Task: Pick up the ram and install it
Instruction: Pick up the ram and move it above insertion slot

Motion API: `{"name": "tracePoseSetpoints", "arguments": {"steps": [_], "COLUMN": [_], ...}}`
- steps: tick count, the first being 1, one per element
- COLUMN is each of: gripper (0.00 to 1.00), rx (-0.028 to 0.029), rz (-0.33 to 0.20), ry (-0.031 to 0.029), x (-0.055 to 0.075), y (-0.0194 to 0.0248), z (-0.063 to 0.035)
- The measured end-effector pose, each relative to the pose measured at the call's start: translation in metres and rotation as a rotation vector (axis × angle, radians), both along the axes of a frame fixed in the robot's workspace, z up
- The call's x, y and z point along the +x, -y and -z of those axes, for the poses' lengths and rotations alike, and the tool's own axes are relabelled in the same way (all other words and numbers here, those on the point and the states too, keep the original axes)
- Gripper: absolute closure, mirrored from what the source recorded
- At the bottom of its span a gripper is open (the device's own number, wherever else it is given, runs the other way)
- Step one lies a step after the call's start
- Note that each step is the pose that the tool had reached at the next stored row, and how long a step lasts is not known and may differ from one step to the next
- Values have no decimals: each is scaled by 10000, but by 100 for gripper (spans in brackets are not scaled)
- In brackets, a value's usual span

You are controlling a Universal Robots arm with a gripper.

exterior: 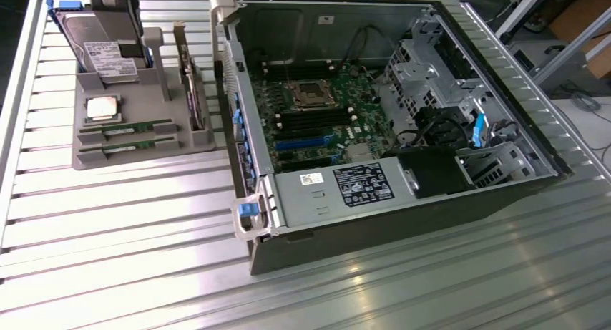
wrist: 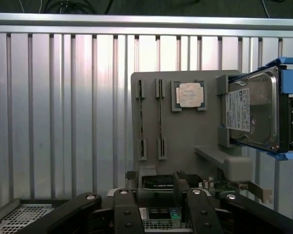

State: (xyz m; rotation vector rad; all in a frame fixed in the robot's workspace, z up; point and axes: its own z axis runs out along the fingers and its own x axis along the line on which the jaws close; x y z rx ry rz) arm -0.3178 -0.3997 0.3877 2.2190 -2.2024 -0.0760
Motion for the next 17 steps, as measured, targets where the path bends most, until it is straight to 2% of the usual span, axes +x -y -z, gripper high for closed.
{"name": "tracePoseSetpoints", "arguments": {"steps": [17], "gripper": [58], "rx": [0], "rz": [0], "ry": [0], "x": [0], "y": [0], "z": [49]}}
